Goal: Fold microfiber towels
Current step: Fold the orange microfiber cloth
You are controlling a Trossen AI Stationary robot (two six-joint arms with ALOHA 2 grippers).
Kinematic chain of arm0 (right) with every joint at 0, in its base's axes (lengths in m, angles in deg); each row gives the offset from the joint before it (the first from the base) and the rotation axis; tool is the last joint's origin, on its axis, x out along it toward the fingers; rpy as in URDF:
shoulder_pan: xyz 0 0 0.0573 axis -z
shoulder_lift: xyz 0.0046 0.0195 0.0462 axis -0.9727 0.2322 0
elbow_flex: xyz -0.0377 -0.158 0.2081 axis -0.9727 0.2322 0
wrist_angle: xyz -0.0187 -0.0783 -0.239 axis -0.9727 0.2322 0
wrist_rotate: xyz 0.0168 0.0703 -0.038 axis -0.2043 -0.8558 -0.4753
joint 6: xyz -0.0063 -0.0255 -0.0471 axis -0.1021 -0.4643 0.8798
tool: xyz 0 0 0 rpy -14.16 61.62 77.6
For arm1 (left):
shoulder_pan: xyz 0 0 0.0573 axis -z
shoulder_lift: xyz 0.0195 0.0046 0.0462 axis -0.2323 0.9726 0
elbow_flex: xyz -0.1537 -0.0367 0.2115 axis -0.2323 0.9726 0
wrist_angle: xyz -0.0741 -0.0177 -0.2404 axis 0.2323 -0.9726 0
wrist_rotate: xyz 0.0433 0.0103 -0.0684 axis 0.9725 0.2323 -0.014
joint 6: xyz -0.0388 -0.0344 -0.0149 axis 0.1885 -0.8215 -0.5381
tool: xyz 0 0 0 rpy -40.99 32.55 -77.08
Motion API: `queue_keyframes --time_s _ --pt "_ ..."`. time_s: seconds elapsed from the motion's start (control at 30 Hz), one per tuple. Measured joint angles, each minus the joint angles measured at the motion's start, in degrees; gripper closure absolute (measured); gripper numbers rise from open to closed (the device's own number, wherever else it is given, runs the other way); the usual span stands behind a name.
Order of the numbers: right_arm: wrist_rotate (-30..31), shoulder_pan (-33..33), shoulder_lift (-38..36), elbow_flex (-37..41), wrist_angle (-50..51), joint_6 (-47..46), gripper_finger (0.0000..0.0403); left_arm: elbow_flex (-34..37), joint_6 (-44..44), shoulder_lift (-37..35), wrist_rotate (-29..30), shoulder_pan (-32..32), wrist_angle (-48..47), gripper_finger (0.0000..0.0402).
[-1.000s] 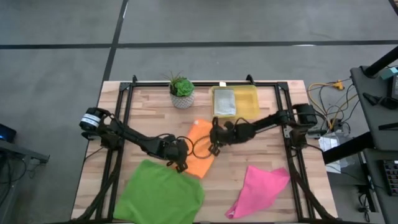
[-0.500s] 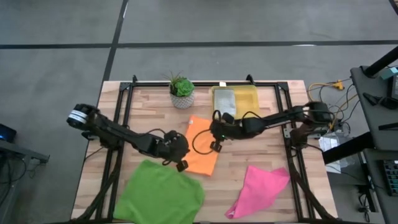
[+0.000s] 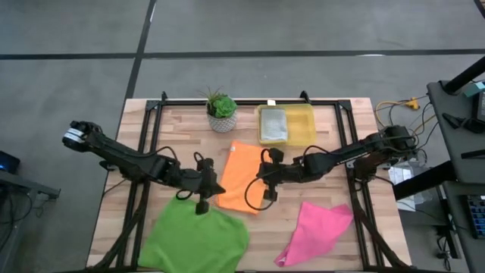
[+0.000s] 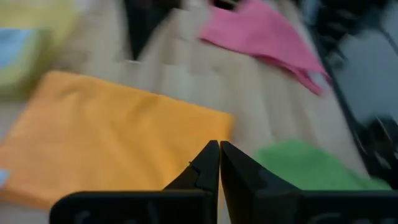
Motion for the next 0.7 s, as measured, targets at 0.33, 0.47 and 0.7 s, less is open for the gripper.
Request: queue_keyframes --time_s 0.33,0.47,0.7 --pt "-0.21 0.39 -0.96 -0.01 0.5 -18.66 0.0394 0.63 33.49 6.18 -6.5 -0.12 -6.88 0.0316" --pt "-0.03 -2.14 -2.02 -0.3 0.54 -22.91 0.0394 0.65 46.89 11.1 -5.77 -0.39 -6.94 0.0256" --pt "0.21 -5.8 -2.05 -0.87 0.64 -27.44 0.0394 0.67 55.47 18.89 0.03 -0.49 -8.24 0.0202"
